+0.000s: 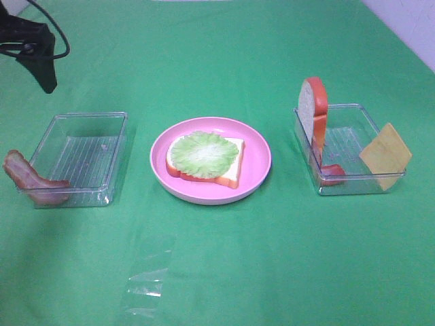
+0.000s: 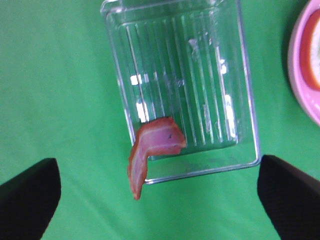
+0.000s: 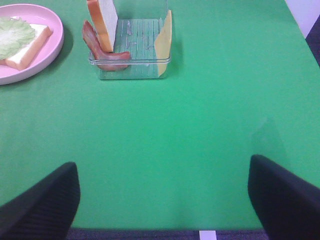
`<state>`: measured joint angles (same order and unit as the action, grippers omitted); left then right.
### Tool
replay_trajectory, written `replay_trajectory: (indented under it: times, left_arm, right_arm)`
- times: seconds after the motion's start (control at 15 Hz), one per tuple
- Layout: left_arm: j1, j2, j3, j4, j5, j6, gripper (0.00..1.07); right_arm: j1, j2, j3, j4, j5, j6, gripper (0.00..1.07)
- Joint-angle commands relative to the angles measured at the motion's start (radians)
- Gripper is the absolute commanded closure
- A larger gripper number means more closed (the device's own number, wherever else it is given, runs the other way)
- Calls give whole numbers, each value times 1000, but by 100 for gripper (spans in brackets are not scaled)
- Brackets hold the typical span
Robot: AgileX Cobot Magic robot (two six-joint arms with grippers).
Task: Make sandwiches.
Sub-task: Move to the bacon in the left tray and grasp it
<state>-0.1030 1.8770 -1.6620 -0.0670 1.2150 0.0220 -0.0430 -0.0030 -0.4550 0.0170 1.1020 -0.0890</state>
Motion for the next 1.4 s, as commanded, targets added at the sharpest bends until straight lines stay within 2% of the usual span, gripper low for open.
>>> replay_trajectory:
  times: [0.07,0.53,0.6,0.93,1.13,1.4]
  left_arm:
    - [31,-29,57,-5,95,-2,6]
    - [30,-27,145,-47,23,-2,7]
    - [30,-27,214,-47,-28,-2,7]
    - [31,-27,403,-6,-237,-2,7]
    - [31,-27,441,21,-320,-7,7]
    - [31,-27,441,17,-354,-7,7]
  right_arm:
    - [-2,-31,2,4,-5,0,19]
    - [-2,-31,2,4,-5,0,19]
    - [-2,-31,2,4,-5,0,19]
    - [-2,-31,2,4,-5,0,19]
    - [-2,-31,2,4,-5,0,19]
    - [-2,-31,2,4,-5,0,19]
